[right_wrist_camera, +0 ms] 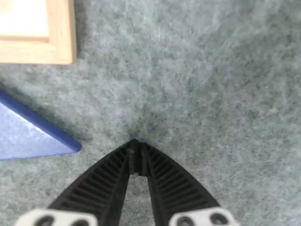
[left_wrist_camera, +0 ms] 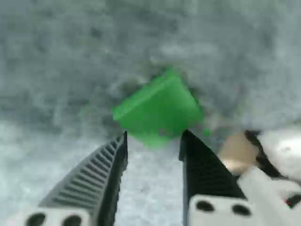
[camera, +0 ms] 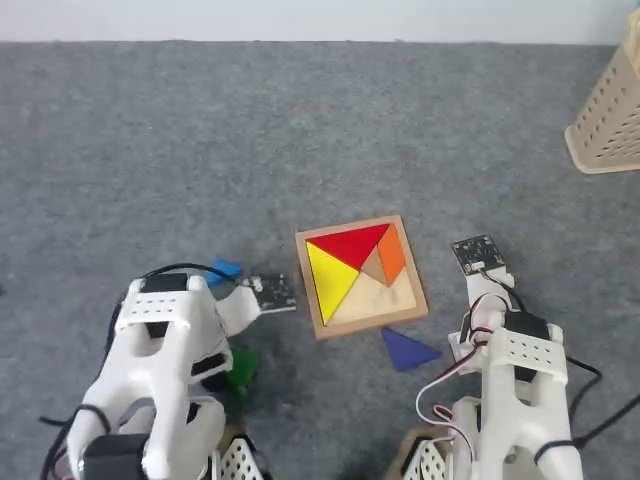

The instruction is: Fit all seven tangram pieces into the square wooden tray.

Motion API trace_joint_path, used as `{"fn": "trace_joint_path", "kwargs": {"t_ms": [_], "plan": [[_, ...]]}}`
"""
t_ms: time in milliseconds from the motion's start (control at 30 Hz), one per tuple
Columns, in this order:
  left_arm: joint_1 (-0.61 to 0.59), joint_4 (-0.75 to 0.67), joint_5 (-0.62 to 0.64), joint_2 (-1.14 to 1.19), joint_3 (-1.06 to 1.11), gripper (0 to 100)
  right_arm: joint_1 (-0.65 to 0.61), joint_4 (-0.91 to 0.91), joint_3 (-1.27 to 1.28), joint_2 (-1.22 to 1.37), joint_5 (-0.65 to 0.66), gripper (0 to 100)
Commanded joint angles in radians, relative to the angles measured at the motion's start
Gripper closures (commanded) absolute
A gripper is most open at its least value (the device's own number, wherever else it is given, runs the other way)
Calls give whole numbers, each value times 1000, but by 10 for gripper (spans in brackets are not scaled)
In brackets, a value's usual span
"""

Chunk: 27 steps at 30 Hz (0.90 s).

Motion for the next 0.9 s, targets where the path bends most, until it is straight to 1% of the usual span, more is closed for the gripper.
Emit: {"fn": "trace_joint_path", "kwargs": {"t_ms": [0, 100, 233, 400, 467, 533, 600, 733, 800, 867], "plan": [[9, -12, 121, -32, -85, 822, -1, -21, 0, -30, 15, 992], [9, -12, 224, -34, -170, 822, -1, -21, 0, -30, 15, 992], [21, -17, 408, -25, -298, 820, -1, -21, 0, -30, 15, 992], [32, -20, 600, -32, -384, 819, -1, -21, 0, -30, 15, 992], [37, 38, 605, -26, -384, 810, -1, -21, 0, -30, 14, 992], [58, 87, 605, -29, -351, 771, -1, -21, 0, -30, 14, 992], [94, 89, 580, -26, -283, 742, -1, -21, 0, -30, 14, 992], [157, 11, 559, -26, -147, 732, -1, -21, 0, -30, 14, 992], [163, -43, 560, -23, -105, 732, -1, -21, 0, -30, 14, 992], [163, -68, 560, -23, -87, 731, -1, -21, 0, -30, 14, 992]]}}
